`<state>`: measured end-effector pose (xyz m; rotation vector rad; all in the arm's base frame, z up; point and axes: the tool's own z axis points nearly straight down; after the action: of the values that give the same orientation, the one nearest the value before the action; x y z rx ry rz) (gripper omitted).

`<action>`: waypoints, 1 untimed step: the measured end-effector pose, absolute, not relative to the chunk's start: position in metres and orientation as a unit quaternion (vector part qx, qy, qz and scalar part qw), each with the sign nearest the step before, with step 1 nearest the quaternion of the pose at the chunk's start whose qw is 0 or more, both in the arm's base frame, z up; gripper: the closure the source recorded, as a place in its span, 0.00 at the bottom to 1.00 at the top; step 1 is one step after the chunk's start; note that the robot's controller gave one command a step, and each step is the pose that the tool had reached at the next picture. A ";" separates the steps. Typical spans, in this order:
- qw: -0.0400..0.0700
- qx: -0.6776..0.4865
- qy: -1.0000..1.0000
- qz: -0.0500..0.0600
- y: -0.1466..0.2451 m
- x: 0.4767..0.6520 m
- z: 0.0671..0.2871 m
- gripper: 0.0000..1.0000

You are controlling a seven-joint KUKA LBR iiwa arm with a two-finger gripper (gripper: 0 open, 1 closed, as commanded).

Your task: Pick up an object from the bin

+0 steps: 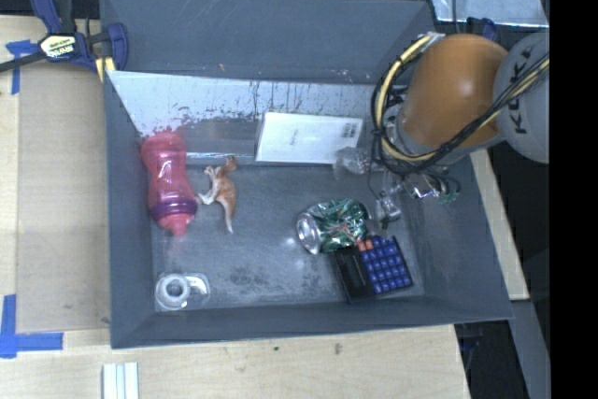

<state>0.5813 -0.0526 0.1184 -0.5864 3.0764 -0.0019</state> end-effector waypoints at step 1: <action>0.004 -0.202 0.979 -0.001 -0.055 0.577 0.088 0.00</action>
Offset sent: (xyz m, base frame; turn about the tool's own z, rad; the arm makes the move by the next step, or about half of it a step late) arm -0.0113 -0.0040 -0.0380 -0.0102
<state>0.5769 -0.0547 0.0876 -0.6340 3.0690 -0.0026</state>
